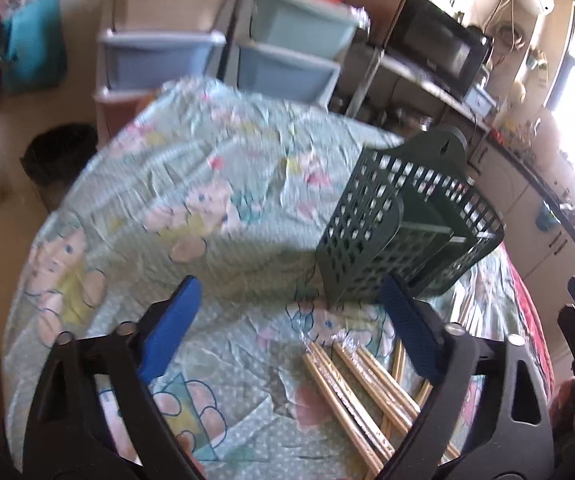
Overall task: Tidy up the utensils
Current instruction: 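Lower the left gripper onto wooden chopsticks and close while the right gripper grasps chopsticks too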
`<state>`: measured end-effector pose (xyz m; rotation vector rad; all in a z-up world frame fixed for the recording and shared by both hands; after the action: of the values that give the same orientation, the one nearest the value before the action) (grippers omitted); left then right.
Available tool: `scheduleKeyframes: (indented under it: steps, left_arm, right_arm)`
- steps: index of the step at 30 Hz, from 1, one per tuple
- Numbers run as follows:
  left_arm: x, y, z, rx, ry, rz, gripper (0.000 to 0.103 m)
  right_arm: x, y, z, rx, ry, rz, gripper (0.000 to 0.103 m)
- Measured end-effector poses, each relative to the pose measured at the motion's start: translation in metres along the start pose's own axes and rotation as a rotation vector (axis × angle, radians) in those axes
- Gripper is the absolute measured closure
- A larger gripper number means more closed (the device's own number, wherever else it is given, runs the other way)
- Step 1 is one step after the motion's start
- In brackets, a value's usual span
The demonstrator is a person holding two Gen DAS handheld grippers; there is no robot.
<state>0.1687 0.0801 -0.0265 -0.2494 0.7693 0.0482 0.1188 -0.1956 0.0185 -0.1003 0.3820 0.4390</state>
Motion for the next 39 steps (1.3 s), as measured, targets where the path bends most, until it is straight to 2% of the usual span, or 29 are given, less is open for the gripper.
scheduleKeyframes:
  steps: [3,5,8,10,17,23,28,38,39]
  left_arm:
    - [0.017,0.003,-0.006,-0.012,0.069,-0.047,0.04]
    - [0.023,0.003,-0.009,-0.006,0.094,-0.061,0.045]
    - [0.035,0.004,-0.013,-0.029,0.162,-0.133,0.055]
    - [0.041,0.004,-0.016,-0.027,0.186,-0.137,0.066]
    - [0.056,-0.003,-0.019,-0.005,0.234,-0.164,0.072]
    - [0.067,-0.007,-0.022,0.026,0.255,-0.141,0.079]
    - [0.072,-0.007,-0.022,0.044,0.259,-0.134,0.094]
    - [0.076,-0.005,-0.023,0.057,0.249,-0.136,0.1]
    - [0.076,-0.005,-0.023,0.057,0.248,-0.137,0.101]
  right_arm:
    - [0.011,-0.007,-0.005,0.004,0.056,-0.009,0.026]
    - [0.02,-0.014,-0.01,0.023,0.099,-0.001,0.031]
    - [0.031,-0.023,-0.017,0.06,0.152,0.015,0.043]
    - [0.038,-0.03,-0.022,0.08,0.189,0.023,0.05]
    - [0.06,-0.046,-0.039,0.147,0.308,0.08,0.065]
    - [0.076,-0.058,-0.049,0.196,0.374,0.102,0.067]
    - [0.09,-0.072,-0.052,0.241,0.407,0.127,0.067]
    - [0.115,-0.093,-0.062,0.309,0.466,0.185,0.067]
    - [0.116,-0.094,-0.062,0.315,0.463,0.191,0.071]
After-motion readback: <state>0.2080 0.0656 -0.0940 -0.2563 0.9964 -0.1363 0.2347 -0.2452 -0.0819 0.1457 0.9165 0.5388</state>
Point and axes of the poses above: each gripper's, at about its wrist camera, not at the fingertips, and x roughly the way its jaws point, y to its left, z to its top, the point moved 2 cm from there along x, roughly the way its jaws point, and after that the axes turned 7 degrees about z, right-handed, at the moved point
